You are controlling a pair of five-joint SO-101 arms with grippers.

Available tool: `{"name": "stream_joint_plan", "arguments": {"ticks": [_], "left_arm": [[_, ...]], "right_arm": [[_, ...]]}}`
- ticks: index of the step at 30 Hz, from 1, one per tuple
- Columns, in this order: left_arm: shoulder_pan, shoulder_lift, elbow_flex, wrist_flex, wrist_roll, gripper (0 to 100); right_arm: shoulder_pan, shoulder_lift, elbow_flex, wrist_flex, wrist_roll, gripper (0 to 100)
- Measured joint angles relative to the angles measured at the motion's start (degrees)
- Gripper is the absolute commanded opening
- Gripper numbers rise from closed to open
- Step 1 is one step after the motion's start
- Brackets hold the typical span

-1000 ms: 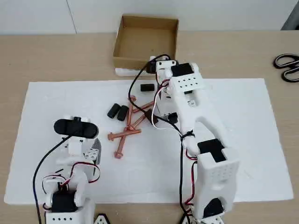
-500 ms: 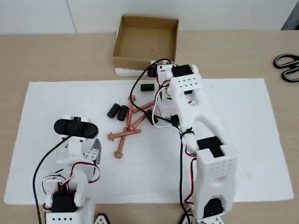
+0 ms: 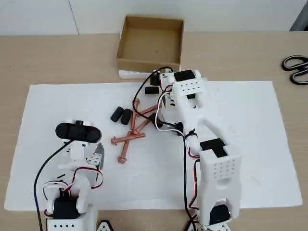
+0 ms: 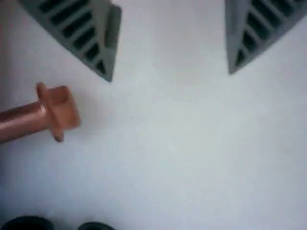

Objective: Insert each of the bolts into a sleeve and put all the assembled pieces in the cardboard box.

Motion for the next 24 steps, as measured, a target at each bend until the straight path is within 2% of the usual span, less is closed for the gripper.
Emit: {"name": "stream_joint_plan", "arguments": {"ticks": [4,10,24], "left_arm": [[0.0,0.0,0.0,0.0,0.0,15],[0.0,0.0,0.0,0.0,0.0,15],[0.0,0.0,0.0,0.0,0.0,15]], "right_arm": [[0.0,0.0,0.0,0.0,0.0,12.1],[-0.6,0.0,-0.1,0.7,1.2,24.0],[-0.3,-2.9,0.0,2.1,2.0,24.1]]}}
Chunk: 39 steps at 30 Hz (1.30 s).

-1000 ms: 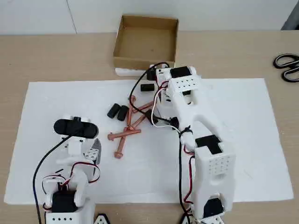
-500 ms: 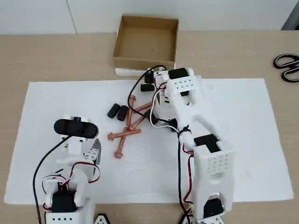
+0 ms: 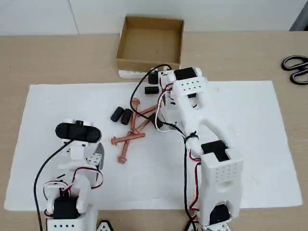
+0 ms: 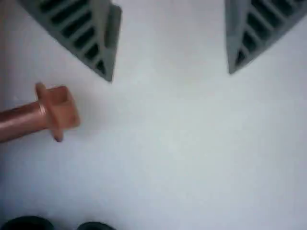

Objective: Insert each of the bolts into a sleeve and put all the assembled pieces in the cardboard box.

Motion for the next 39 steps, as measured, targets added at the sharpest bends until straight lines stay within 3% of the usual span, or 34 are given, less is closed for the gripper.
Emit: {"name": "stream_joint_plan", "arguments": {"ticks": [19,26,39], "left_arm": [[0.0,0.0,0.0,0.0,0.0,15],[0.0,0.0,0.0,0.0,0.0,15],[0.0,0.0,0.0,0.0,0.0,15]], "right_arm": [[1.6,2.4,0.0,-4.0,2.1,24.0],[2.7,5.6,-1.5,-4.5,3.5,8.8],[3.7,6.1,-1.7,-5.2,3.6,8.2]]}}
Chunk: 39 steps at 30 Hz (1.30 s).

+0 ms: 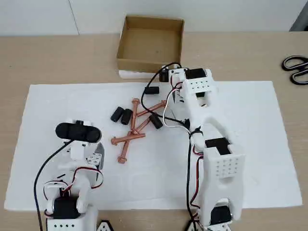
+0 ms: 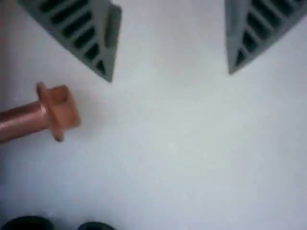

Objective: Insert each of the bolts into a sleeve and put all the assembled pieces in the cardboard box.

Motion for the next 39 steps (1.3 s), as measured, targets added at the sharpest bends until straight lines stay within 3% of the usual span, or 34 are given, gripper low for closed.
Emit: {"name": "stream_joint_plan", "arguments": {"ticks": [4,27,32,39], "left_arm": [[0.0,0.0,0.0,0.0,0.0,15],[0.0,0.0,0.0,0.0,0.0,15],[0.0,0.3,-5.3,1.8,0.0,15],[-3.7,16.7,-17.3,0.5,-2.1,15]], "right_arm": [[0.1,0.0,0.0,-0.1,0.0,0.4],[-0.3,-18.6,0.9,9.2,0.0,0.9],[-0.4,-23.6,0.9,9.8,0.0,0.9],[-0.3,-26.5,0.9,10.0,0.0,0.9]]}}
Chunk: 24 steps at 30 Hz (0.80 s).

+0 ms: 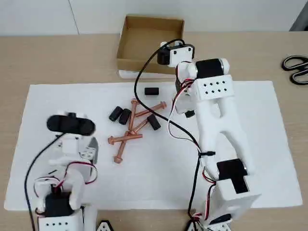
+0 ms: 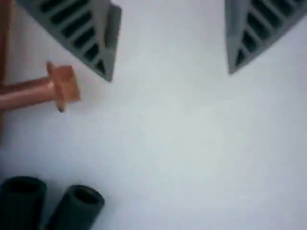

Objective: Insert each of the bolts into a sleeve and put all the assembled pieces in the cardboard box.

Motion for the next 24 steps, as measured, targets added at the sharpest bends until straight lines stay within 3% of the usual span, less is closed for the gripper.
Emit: {"name": "stream_joint_plan", "arguments": {"ticks": [6,11,15,20,24], "left_arm": [[-1.2,25.3,-24.0,3.3,0.0,15],[2.1,46.9,-43.4,9.4,9.2,15],[4.3,56.5,-54.4,10.7,14.3,15],[5.1,58.3,-56.4,11.2,15.0,15],[6.2,58.5,-52.4,4.5,15.4,15]], "right_arm": [[3.1,0.0,0.0,0.1,0.0,0.9],[4.4,0.0,0.0,0.1,0.0,0.9],[4.2,0.0,0.0,0.1,0.0,0.9],[4.3,0.0,0.0,0.1,0.0,0.9],[4.3,0.0,0.0,0.1,0.0,0.9]]}}
